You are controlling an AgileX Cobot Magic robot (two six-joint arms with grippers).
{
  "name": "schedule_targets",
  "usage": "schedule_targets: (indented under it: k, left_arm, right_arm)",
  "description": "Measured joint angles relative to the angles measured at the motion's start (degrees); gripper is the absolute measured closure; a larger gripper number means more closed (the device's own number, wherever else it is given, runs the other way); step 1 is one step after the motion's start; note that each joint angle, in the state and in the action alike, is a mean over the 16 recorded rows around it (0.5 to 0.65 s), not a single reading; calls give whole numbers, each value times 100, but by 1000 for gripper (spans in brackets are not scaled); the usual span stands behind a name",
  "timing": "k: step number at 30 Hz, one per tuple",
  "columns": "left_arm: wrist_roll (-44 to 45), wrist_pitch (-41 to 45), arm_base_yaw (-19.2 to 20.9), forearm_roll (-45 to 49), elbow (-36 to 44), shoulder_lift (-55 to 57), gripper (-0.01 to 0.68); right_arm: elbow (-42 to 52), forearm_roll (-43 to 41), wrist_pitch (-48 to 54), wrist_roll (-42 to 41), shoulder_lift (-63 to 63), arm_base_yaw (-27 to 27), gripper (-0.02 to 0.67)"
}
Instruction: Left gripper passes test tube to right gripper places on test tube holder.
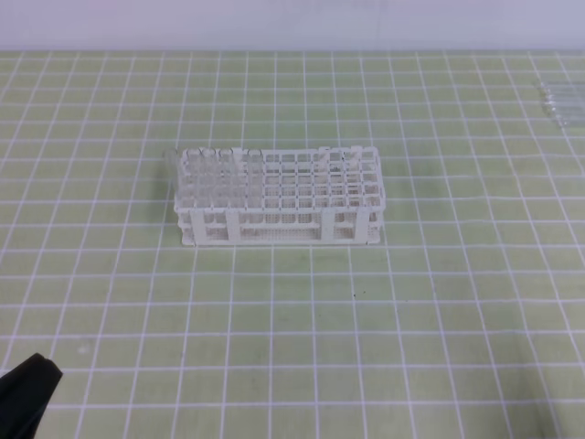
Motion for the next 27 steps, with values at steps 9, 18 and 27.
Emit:
schedule_targets:
  k: [9, 18, 27]
  left_arm:
    - [0, -3, 0, 0, 0, 2, 673]
    - [-111, 106, 1, -30, 1, 4, 673]
    - [-1038, 414, -3, -161, -103, 8, 673]
  right_arm:
    - [0, 6, 0, -87, 0, 0, 650]
    - [0, 6, 0, -88, 0, 0, 650]
    - [0, 6, 0, -92, 0, 0, 651]
